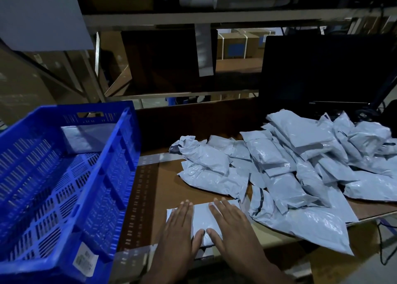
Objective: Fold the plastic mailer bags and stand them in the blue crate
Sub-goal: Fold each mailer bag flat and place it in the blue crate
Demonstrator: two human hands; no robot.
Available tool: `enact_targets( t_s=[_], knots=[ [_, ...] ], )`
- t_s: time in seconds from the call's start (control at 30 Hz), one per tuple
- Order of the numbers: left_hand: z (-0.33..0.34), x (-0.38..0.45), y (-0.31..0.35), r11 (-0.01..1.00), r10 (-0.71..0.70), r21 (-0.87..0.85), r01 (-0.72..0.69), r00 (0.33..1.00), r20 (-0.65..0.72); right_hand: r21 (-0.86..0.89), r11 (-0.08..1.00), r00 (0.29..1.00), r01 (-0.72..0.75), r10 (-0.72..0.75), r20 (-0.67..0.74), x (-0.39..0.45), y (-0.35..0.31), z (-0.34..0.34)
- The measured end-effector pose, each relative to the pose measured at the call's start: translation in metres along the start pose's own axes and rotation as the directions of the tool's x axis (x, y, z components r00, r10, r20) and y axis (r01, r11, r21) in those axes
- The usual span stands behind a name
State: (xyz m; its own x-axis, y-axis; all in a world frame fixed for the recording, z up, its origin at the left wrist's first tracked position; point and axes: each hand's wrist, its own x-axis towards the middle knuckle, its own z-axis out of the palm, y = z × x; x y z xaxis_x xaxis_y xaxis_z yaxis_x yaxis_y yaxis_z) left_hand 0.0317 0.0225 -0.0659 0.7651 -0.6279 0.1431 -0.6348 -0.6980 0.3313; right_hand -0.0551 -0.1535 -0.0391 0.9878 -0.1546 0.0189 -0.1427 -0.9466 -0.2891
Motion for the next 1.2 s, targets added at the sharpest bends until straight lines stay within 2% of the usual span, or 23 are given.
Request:
enact_targets(
  t_s=[0.07,0.13,0.23,0.37,0.43,0.47,0.6,0.67,0.83,0.97,1.13,1.2],
  knots=[
    [0.001,-0.001,-0.001,0.999,0.012,0.044,-0.012,1.000,-0.001,0.002,0.999,0.999,0.033,-0.033,-0.030,0.001,0.004,-0.001],
    [0.005,-0.002,-0.003,0.996,0.039,0.087,-0.035,0.998,-0.053,0.103,0.994,1.000,0.026,-0.026,-0.001,0.000,0.009,-0.004],
    [0.004,-0.001,0.000,0.992,0.058,0.119,-0.044,0.991,-0.117,0.154,0.987,0.999,0.038,-0.035,-0.023,0.000,0.013,-0.013],
    [-0.001,0.004,0.010,0.986,0.161,0.065,-0.151,0.965,-0.206,-0.028,0.990,0.983,0.139,-0.141,-0.121,0.000,0.007,-0.005],
    [0.007,0.005,0.011,0.970,0.240,0.086,-0.226,0.941,-0.238,-0.030,0.979,0.946,0.200,-0.201,-0.254,0.001,0.010,0.013],
    [0.012,0.005,0.010,0.966,0.254,0.106,-0.235,0.938,-0.238,-0.006,0.977,0.939,0.211,-0.205,-0.275,0.004,0.010,0.018],
    [0.020,0.004,0.003,0.967,0.237,0.147,-0.207,0.944,-0.231,-0.005,0.985,0.947,0.172,-0.167,-0.274,0.013,0.009,0.019],
    [0.022,0.001,0.002,0.962,0.251,0.168,-0.217,0.942,-0.224,0.029,0.985,0.967,0.171,-0.162,-0.199,0.009,0.010,0.025],
    [0.017,-0.002,0.006,0.970,0.218,0.152,-0.188,0.953,-0.212,0.075,0.983,0.962,0.167,-0.146,-0.229,0.009,0.011,0.027],
    [0.012,-0.005,0.009,0.975,0.205,0.118,-0.187,0.965,-0.161,0.042,0.979,0.958,0.200,-0.186,-0.217,0.004,0.012,0.027],
    [-0.008,-0.001,0.013,0.989,0.148,0.008,-0.147,0.985,-0.090,0.121,0.983,0.982,0.141,-0.123,-0.145,0.010,0.007,0.000],
    [-0.016,0.002,0.014,0.991,0.137,0.015,-0.137,0.987,-0.079,0.105,0.985,0.984,0.134,-0.120,-0.131,0.016,0.005,-0.007]
  ],
)
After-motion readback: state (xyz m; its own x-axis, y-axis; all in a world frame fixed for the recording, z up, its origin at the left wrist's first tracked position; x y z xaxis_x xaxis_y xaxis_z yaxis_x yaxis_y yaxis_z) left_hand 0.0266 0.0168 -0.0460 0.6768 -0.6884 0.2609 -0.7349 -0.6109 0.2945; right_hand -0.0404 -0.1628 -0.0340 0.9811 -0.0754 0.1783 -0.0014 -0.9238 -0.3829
